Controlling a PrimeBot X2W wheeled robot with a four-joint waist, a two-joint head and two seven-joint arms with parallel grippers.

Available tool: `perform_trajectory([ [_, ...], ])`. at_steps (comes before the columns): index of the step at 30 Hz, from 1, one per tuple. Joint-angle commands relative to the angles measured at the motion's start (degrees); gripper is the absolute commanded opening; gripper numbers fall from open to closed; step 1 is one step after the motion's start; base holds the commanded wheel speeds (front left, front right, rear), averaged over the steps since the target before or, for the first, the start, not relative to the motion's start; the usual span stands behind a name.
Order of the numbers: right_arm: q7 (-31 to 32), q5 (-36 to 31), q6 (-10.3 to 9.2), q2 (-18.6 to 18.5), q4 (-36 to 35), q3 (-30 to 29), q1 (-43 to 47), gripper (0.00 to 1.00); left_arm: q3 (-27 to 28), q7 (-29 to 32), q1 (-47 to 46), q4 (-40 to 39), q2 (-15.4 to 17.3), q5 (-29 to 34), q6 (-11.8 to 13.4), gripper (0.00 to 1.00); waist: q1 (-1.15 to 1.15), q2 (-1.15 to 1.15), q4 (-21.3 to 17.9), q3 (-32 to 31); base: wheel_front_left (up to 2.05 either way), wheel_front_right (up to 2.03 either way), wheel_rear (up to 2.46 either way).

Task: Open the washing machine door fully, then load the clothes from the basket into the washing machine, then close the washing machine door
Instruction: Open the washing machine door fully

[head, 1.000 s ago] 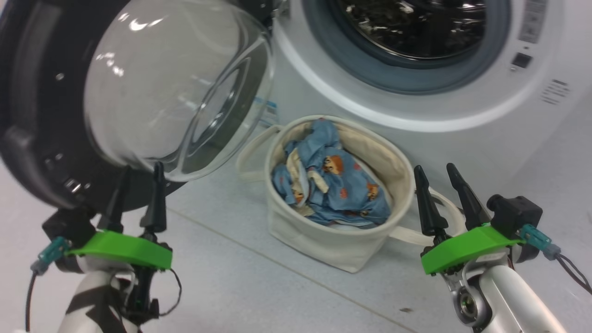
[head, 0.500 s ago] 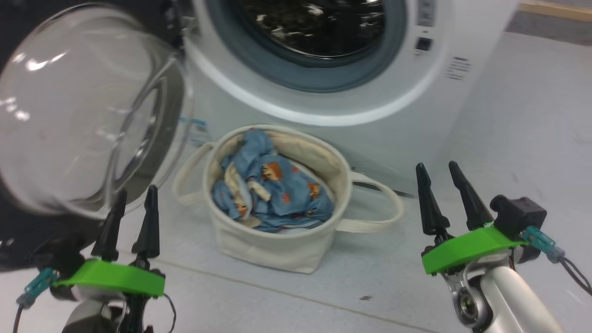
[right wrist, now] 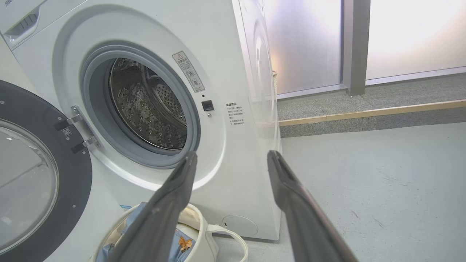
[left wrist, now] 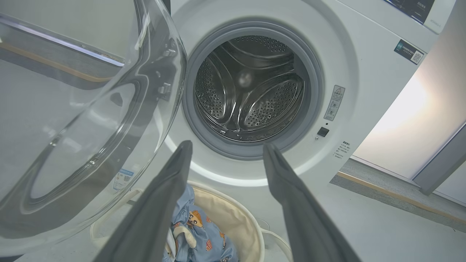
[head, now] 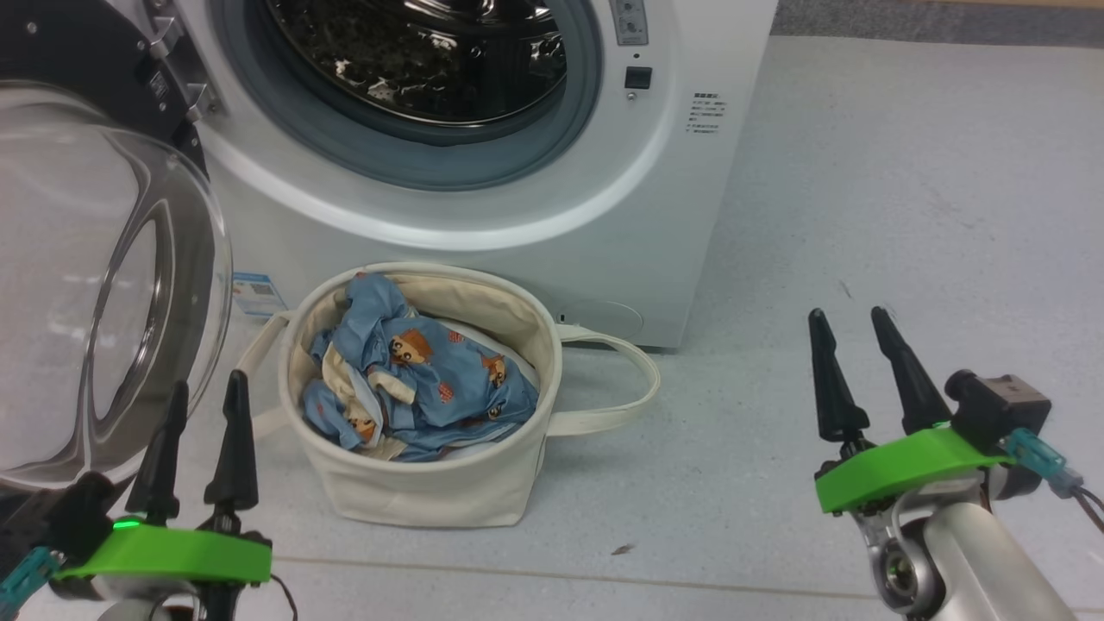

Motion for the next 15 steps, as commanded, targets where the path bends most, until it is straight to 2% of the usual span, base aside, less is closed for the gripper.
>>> perform_trajectory([
  [1,-0.71,-0.71,0.32,-0.70,-1.66,0.37,-0.83,1.00,2.46,-0.69,-0.58,-2.23,1.75,0.35,-0.34,1.00,0.00,0.00,-0.34,-0.19,0.00,0.00,0.00],
  [8,-0.71,-1.04,0.32,-1.39,-2.05,-1.50,-0.18,1.00,4.26,-0.69,0.51,-3.08,2.26,0.41,-0.34,1.00,0.00,0.00,-0.21,-0.44,0.00,0.00,0.00],
  [15,-0.71,-1.01,0.32,-1.50,-2.15,-1.92,0.59,1.00,3.78,-0.69,0.89,-2.87,2.40,0.57,-0.34,1.00,0.00,0.00,0.68,-1.31,0.00,0.00,0.00],
])
